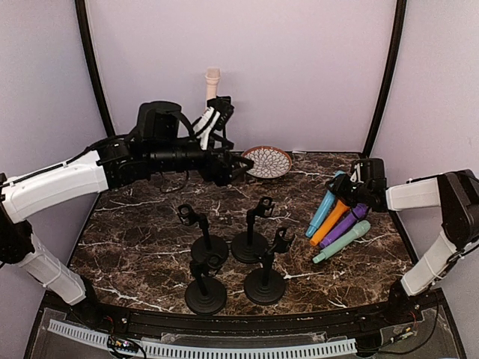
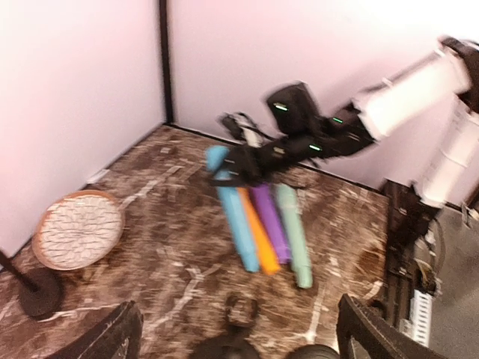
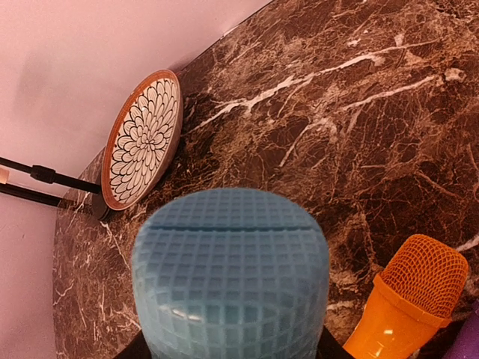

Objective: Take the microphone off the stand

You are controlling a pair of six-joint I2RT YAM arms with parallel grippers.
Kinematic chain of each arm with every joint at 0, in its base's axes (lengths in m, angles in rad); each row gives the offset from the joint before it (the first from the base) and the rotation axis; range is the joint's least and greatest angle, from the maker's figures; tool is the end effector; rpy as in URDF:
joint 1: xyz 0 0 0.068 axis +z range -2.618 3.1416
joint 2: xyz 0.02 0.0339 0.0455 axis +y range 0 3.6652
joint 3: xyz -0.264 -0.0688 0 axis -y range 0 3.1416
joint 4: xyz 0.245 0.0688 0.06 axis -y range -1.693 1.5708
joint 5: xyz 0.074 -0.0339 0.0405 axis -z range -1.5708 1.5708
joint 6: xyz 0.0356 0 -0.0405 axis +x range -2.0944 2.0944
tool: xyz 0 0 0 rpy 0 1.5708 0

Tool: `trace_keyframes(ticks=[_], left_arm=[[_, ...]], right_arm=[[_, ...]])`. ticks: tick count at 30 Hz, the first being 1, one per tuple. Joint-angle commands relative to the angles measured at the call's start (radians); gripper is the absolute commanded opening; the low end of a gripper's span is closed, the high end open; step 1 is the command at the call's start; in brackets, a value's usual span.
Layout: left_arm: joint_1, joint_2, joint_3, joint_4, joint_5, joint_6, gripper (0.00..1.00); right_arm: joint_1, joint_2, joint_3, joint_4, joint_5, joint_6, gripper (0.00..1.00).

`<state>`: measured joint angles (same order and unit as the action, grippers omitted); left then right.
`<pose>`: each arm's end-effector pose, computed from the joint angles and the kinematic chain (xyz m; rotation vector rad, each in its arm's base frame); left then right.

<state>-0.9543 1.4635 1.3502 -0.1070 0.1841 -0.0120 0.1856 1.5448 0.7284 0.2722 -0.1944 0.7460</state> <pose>0.1961 -0.2880 0.3841 0.9695 1.5994 -0.8464 0.3111 0.0654 0.1836 0.4910 2.1424 0.7468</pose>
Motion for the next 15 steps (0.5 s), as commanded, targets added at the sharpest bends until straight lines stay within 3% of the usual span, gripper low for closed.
trace_keyframes(ticks=[1,3,7,15], left_arm=[[0.197,-0.002,0.033,-0.002,0.031,0.006,0.93],[0.347,0.02,0.045,0.032,0.117,0.006,0.94],[0.521,0.106,0.09,0.086,0.299,-0.005,0.94],[0.652,0.358,0.248,0.151,0.414,0.084,0.95]], right_arm=[[-0.015,0.049,0.002,0.02,0.028,-0.032,0.43],[-0.02,0.069,0.003,0.027,0.023,-0.029,0.45],[-0.027,0.092,0.013,0.033,0.02,-0.027,0.51],[-0.034,0.109,0.046,0.005,0.035,-0.043,0.65]])
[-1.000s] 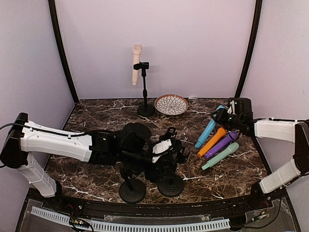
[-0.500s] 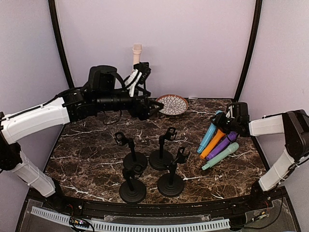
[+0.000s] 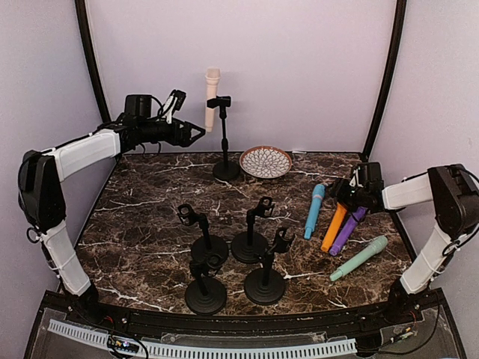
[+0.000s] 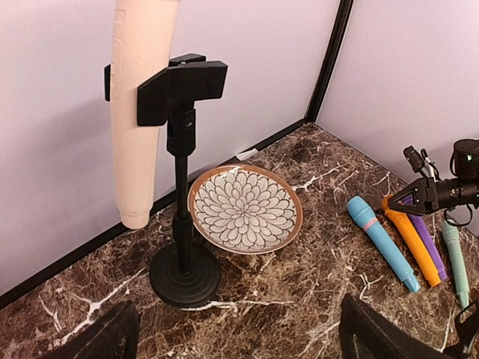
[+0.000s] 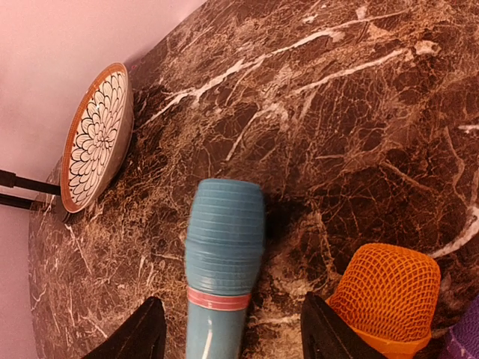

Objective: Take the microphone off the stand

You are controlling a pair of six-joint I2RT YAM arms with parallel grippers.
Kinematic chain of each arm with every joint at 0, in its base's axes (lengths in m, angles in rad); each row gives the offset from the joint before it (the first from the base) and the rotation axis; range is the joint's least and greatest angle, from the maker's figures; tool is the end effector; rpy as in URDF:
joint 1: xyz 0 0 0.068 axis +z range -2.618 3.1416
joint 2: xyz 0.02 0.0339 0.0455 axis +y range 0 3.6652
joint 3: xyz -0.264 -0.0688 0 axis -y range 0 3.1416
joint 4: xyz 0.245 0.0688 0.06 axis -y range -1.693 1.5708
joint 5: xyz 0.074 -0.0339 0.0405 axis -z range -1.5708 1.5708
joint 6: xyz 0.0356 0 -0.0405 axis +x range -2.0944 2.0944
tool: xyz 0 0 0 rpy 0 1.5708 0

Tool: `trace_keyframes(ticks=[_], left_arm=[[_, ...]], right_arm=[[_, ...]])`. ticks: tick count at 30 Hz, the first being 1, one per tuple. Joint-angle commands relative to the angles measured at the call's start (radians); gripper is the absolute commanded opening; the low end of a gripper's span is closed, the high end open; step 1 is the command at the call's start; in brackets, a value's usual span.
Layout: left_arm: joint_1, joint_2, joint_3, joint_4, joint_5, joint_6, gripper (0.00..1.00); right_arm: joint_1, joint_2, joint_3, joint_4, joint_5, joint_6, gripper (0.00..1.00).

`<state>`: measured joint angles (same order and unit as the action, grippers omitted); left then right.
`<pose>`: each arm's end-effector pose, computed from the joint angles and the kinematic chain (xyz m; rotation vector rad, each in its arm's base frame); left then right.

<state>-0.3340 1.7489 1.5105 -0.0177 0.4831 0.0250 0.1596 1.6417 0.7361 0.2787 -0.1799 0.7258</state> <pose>0.3924 -0.1537 0.3470 0.6633 1.7232 -0.6570 0.3203 0.0580 0.1571 0.5339 2.2095 0.6816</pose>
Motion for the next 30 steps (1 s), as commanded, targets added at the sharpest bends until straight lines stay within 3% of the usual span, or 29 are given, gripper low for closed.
trace_keyframes(ticks=[1,11,18,20,27,30], left_arm=[[0.037,0.092,0.118,0.07,0.12,0.052,0.95],[0.052,0.35,0.38,0.075,0.044,0.136,0.96],[0.056,0.482,0.563,0.051,0.062,0.151,0.95],[0.056,0.517,0.605,0.045,0.086,0.147,0.91],[0.056,0.58,0.678,0.084,0.075,0.137,0.58],[0.056,0.602,0.704,0.089,0.082,0.142,0.48]], right_arm=[[-0.008,0.013,0.044,-0.009,0.022,-0.025,0.67],[-0.008,-0.042,0.061,-0.029,0.012,-0.054,0.83],[-0.008,-0.094,0.085,-0.026,-0.032,-0.077,0.86],[-0.008,-0.11,0.093,-0.026,-0.042,-0.084,0.87],[-0.008,-0.166,0.129,-0.054,-0.074,-0.117,0.87],[-0.008,-0.193,0.135,-0.064,-0.082,-0.129,0.87]])
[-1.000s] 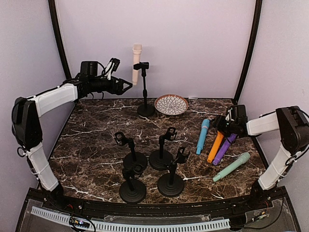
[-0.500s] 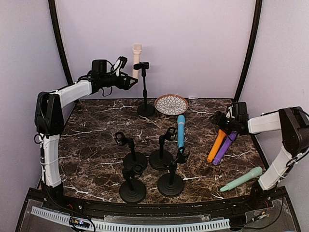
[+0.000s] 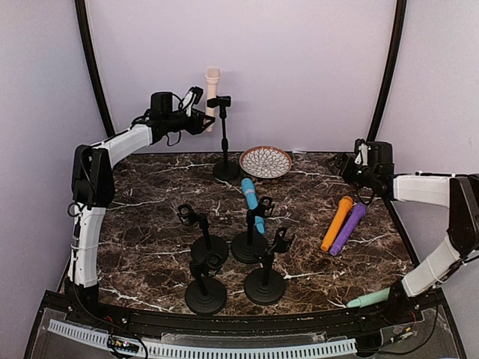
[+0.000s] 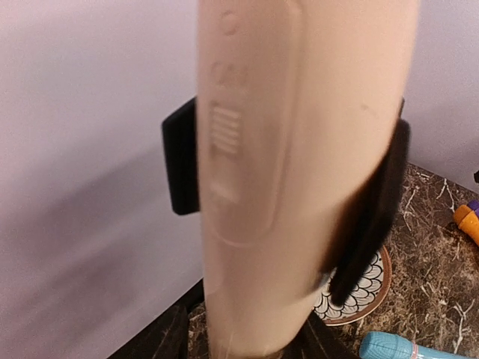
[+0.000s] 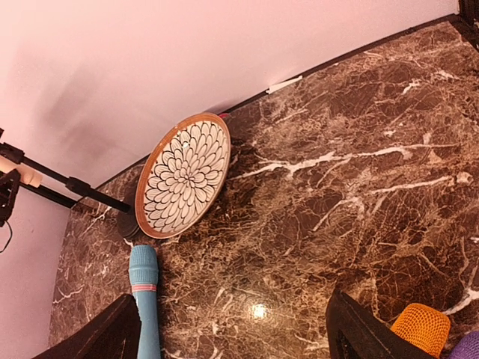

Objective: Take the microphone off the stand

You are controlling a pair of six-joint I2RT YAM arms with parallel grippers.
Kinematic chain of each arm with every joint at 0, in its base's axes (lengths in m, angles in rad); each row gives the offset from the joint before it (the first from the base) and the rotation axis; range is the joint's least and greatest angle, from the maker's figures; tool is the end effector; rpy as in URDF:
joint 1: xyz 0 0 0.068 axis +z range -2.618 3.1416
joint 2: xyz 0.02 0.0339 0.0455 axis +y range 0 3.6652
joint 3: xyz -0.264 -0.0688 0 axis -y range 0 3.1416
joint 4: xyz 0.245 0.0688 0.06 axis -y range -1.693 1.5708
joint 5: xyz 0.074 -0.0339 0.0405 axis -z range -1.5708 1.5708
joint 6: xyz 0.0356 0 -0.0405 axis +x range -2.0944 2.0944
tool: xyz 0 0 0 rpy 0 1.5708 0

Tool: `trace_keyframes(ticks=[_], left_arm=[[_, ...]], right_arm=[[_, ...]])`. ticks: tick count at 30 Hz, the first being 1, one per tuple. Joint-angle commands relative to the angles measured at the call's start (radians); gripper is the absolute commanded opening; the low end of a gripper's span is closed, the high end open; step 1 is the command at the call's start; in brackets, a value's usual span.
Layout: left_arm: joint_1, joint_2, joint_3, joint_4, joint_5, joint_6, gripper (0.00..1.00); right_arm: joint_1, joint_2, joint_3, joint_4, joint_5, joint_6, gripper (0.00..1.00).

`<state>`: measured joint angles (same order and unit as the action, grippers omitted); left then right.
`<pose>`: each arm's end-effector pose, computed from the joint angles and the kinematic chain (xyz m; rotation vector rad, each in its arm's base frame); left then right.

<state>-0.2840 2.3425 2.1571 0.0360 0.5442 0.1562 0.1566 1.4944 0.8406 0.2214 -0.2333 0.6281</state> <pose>0.5317 -0.1744 0.3010 0.7617 1.5538 -0.5610 0.3241 0.0595 0.2298 0.3313 2.0410 0.7277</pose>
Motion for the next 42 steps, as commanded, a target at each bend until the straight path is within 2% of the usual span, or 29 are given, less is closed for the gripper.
trace_keyframes(ticks=[1,2,4,8,10,16,25,33,37,42], left_arm=[[0.006,0.012,0.063,0.04,0.024,0.011,0.42],[0.006,0.017,0.065,0.047,0.032,0.011,0.33],[0.006,0.018,0.068,0.049,0.045,0.01,0.23],[0.006,0.001,0.058,0.031,0.073,0.014,0.07],[0.006,-0.029,0.002,0.045,0.087,0.01,0.02],[-0.003,-0.201,-0.265,0.202,0.106,-0.008,0.0],[-0.045,-0.464,-0.624,0.295,-0.013,-0.006,0.0],[-0.124,-0.612,-0.797,0.282,-0.053,-0.008,0.0],[-0.175,-0.664,-0.862,0.325,-0.071,-0.045,0.0],[-0.224,-0.688,-0.899,0.322,-0.056,-0.071,0.0]], right_arm=[[-0.004,-0.054,0.031,-0.008,-0.03,-0.034,0.86],[-0.005,-0.062,0.031,-0.011,-0.031,-0.038,0.86],[-0.005,-0.077,0.032,-0.019,-0.032,-0.047,0.86],[-0.005,-0.105,0.032,-0.035,-0.03,-0.06,0.86],[-0.005,-0.121,0.029,-0.037,-0.034,-0.062,0.86],[0.008,-0.152,0.029,-0.03,-0.067,-0.067,0.86],[0.058,-0.186,0.034,-0.029,-0.064,-0.073,0.85],[0.094,-0.212,0.035,-0.043,-0.063,-0.073,0.85],[0.129,-0.217,0.05,-0.033,-0.079,-0.088,0.85],[0.197,-0.185,0.08,0.064,-0.229,-0.143,0.88]])
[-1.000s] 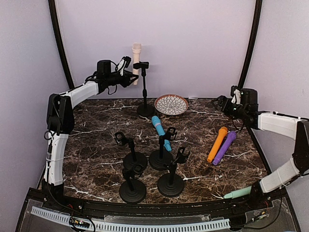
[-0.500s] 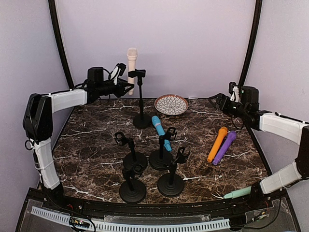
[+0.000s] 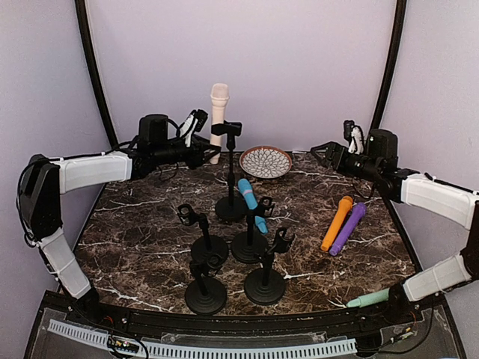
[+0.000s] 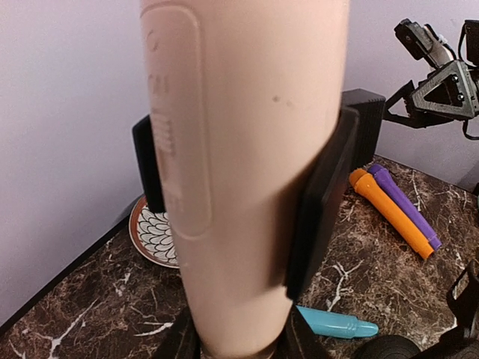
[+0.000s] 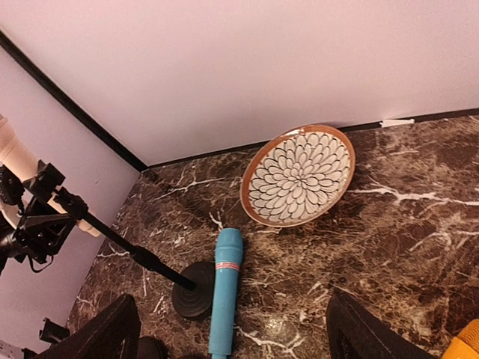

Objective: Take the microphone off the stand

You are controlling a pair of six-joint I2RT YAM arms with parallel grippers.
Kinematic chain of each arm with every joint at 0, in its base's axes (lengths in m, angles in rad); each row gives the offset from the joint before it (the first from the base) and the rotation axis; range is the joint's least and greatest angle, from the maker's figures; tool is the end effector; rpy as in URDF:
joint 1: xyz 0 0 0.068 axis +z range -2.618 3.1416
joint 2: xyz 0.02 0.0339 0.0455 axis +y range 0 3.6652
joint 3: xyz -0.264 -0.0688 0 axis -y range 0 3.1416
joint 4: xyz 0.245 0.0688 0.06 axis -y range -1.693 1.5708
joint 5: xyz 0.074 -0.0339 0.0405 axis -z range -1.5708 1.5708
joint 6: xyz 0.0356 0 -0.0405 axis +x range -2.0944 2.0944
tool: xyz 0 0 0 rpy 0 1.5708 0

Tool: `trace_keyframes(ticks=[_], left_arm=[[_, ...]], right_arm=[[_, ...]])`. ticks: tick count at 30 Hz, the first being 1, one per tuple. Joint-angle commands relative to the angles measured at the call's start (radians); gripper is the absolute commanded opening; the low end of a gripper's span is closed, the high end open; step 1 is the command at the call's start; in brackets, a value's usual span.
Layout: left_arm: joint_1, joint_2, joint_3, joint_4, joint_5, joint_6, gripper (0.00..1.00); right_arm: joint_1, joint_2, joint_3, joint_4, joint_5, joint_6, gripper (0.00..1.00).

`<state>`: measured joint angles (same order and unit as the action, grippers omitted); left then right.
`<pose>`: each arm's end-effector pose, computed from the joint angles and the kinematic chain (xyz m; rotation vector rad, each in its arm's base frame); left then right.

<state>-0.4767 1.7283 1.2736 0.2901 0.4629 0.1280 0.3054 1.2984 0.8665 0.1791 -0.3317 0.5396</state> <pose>0.3590 -0.2033 0.3032 0.8444 1.5475 -0.6554 0.2834 0.1015 0.2928 -0.0225 1.9037 0.8878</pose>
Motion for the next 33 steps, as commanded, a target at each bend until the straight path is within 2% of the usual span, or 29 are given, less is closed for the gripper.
trace_keyframes(ticks=[1,7,11,16,18,19,20,21,24,30,33], left_arm=[[-0.036,-0.074,-0.02,0.062,0.031,-0.04,0.0],[-0.053,-0.078,-0.062,0.065,0.14,-0.063,0.0],[-0.057,-0.073,-0.073,0.042,0.175,-0.055,0.0],[-0.06,-0.063,-0.065,0.003,0.203,-0.037,0.0],[-0.06,-0.059,-0.06,-0.009,0.199,-0.036,0.09],[-0.06,-0.062,-0.059,-0.012,0.188,-0.035,0.23],[-0.06,-0.064,-0.06,-0.013,0.182,-0.036,0.3],[-0.06,-0.069,-0.062,-0.015,0.17,-0.035,0.42],[-0.06,-0.09,-0.07,-0.015,0.143,-0.032,0.61],[-0.058,-0.17,-0.091,-0.014,0.088,-0.028,0.79],[-0.059,-0.197,-0.078,-0.01,0.064,-0.056,0.84]], right_arm=[[0.068,0.026,0.063,0.127,-0.167,-0.072,0.89],[0.189,0.152,0.179,0.189,-0.325,-0.191,0.9],[0.233,0.239,0.26,0.199,-0.34,-0.235,0.9],[0.295,0.319,0.383,0.117,-0.34,-0.332,0.89],[0.301,0.337,0.401,0.125,-0.339,-0.337,0.89],[0.302,0.345,0.407,0.129,-0.338,-0.336,0.89],[0.302,0.352,0.414,0.132,-0.339,-0.336,0.89],[0.302,0.358,0.418,0.133,-0.34,-0.336,0.9],[0.304,0.372,0.415,0.146,-0.345,-0.331,0.9],[0.316,0.374,0.396,0.166,-0.317,-0.325,0.9],[0.337,0.378,0.447,0.106,-0.248,-0.323,0.9]])
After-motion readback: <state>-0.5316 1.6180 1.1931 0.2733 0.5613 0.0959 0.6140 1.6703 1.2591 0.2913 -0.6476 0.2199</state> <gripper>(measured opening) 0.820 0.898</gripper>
